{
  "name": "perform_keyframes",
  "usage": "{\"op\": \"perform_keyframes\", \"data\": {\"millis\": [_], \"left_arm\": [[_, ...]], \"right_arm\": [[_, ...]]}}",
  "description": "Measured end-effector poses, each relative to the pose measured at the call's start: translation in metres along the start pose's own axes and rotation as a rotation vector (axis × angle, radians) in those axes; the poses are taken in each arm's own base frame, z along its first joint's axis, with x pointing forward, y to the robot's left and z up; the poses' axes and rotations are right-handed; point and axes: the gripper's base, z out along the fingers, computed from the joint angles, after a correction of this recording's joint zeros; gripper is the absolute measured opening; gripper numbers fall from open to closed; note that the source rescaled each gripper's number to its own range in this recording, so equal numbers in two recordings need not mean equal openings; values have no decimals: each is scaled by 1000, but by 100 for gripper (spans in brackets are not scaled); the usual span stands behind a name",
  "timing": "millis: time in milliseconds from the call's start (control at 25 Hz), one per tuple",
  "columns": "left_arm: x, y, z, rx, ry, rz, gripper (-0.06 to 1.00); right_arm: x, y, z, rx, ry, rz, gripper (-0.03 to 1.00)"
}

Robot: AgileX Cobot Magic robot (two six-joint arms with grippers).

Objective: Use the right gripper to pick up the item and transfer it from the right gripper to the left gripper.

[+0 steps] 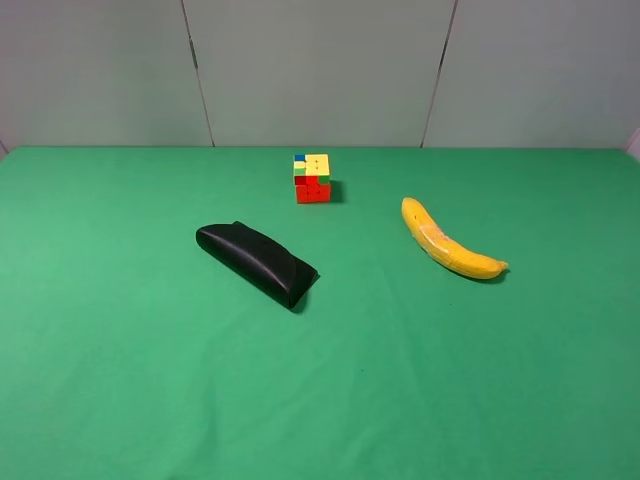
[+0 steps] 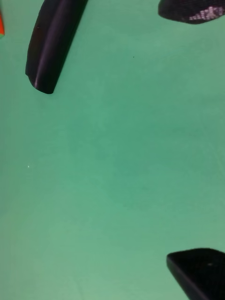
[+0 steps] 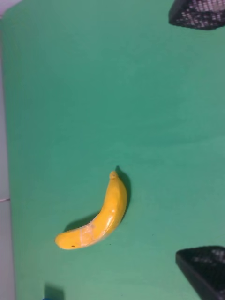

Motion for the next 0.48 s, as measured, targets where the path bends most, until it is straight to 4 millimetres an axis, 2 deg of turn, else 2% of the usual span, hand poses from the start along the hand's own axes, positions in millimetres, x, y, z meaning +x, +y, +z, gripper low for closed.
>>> {"op": "perform_keyframes", "data": {"millis": [480], "left_arm": [[0, 0, 0, 0, 0, 0, 93]], "right_arm": [[0, 0, 0, 0, 0, 0, 100]]}}
